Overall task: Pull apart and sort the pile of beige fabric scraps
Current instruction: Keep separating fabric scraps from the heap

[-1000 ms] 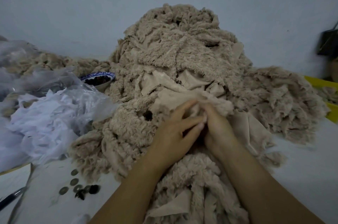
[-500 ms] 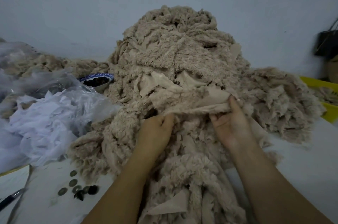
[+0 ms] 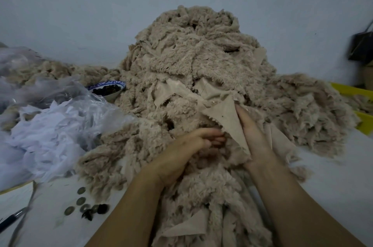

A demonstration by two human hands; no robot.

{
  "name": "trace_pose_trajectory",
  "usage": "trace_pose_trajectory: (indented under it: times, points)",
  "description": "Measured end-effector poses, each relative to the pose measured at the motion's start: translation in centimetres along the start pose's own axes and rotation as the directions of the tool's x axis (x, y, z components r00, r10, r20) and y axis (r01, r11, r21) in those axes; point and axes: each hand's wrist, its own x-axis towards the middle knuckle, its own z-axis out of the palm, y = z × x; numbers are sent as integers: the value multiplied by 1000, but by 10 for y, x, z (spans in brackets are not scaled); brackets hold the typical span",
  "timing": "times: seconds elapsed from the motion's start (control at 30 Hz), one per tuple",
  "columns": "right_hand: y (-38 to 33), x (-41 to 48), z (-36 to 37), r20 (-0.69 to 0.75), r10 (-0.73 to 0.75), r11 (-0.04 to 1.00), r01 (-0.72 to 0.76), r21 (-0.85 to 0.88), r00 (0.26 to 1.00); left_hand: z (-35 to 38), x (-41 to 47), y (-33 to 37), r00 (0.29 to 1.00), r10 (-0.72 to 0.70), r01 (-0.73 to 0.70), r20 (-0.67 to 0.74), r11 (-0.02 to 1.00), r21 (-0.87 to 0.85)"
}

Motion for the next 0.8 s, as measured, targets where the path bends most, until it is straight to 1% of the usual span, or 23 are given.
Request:
trace_pose_trajectory:
  times: [0.03, 0.1, 0.13, 0.2, 0.27, 0.33, 0.4, 0.47, 0.6, 0.67, 0.73, 0.8]
  points:
    - [-1, -1, 1, -1, -28, 999, 28, -34, 1000, 2, 1, 1, 999, -14, 11, -47, 998, -60]
    - [1, -3, 4, 28, -81, 993, 83, -78, 996, 3, 2, 4, 981, -51, 26, -186, 990, -138]
    - [4, -4, 5, 40, -94, 989, 98, -112, 995, 3, 4, 3, 979, -50, 17, -199, 986, -163]
    - [16, -5, 11, 96, -77, 972, 96, -215, 992, 4, 6, 0, 984, -10, -33, -176, 971, -237]
    - [25, -6, 19, 122, -40, 953, 75, -294, 992, 1, 7, 2, 969, 15, -122, -247, 898, -423]
    - [26, -6, 21, 64, -87, 945, 103, -311, 994, -8, 7, 5, 943, -6, -204, -331, 777, -595]
    - [21, -2, 16, -29, -180, 945, 164, -284, 983, -16, 7, 6, 928, -1, -271, -373, 686, -675]
    - [16, -1, 12, -76, -223, 949, 198, -246, 972, -18, 7, 7, 914, 7, -316, -406, 638, -702]
    - [9, 1, 9, -185, -217, 971, 193, -140, 959, -23, 8, 7, 892, -44, -370, -450, 498, -784]
    - [6, 1, 7, -222, -211, 976, 192, -103, 952, -28, 6, 7, 885, -39, -402, -464, 437, -804]
    - [4, 0, 6, -225, -182, 983, 177, -41, 957, -33, 3, 7, 887, -22, -416, -461, 397, -818]
    - [1, -2, 3, -228, -140, 988, 152, 37, 964, -35, 3, 7, 888, -5, -424, -460, 379, -822]
